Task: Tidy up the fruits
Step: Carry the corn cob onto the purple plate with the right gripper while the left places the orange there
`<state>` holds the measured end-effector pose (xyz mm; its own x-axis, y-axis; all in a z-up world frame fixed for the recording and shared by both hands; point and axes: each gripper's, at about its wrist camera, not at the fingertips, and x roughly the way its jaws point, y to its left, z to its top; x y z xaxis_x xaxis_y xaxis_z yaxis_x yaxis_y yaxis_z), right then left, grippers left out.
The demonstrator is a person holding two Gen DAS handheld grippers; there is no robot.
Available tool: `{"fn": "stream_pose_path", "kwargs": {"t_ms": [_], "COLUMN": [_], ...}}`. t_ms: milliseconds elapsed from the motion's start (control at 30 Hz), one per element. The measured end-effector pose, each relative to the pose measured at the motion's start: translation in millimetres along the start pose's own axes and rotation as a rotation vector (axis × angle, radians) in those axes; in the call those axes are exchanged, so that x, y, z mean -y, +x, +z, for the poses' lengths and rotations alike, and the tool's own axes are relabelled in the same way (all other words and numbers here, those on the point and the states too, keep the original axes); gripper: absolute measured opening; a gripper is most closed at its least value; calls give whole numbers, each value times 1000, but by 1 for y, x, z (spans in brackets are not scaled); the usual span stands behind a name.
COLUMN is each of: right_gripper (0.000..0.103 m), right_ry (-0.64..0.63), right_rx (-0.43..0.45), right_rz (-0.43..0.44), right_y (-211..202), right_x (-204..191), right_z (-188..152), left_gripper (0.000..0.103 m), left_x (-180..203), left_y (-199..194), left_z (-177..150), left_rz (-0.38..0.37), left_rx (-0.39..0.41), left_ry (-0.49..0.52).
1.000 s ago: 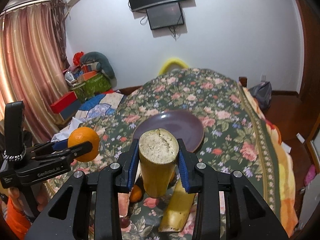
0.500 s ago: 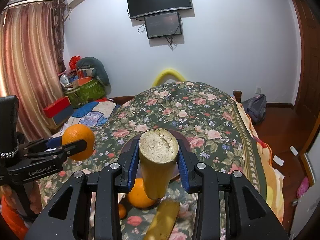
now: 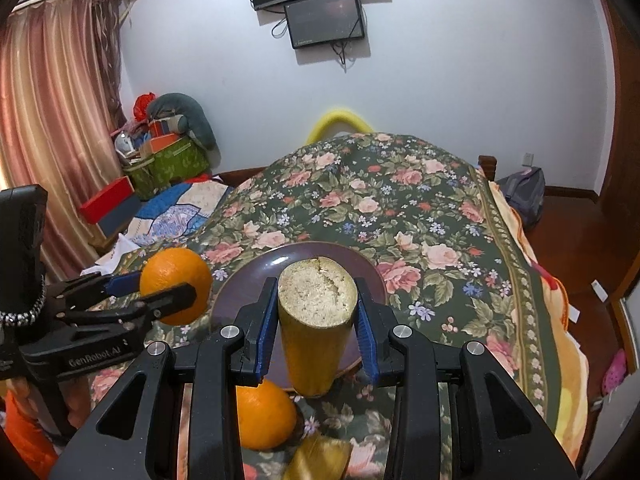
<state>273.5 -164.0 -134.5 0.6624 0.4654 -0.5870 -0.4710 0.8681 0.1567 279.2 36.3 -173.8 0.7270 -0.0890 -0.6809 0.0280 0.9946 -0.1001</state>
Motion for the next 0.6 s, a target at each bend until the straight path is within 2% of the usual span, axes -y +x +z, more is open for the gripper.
{"fn": "stream_pose_path", "kwargs": {"t_ms": [433,600], "right_gripper": [33,33], "right_ry": [-48,-19], "right_rx": [-75,-96], "right_rz": [36,40], "right_y": [43,62], "right_x": [-2,4], "right_z": [6,15], "left_gripper": [58,59], "left_x": [-10,-13], "left_y": [45,64], "left_z": [12,15], "left_rz": [-3,11], "left_rx": [-72,-109], "left_ry": [-11,-17]}}
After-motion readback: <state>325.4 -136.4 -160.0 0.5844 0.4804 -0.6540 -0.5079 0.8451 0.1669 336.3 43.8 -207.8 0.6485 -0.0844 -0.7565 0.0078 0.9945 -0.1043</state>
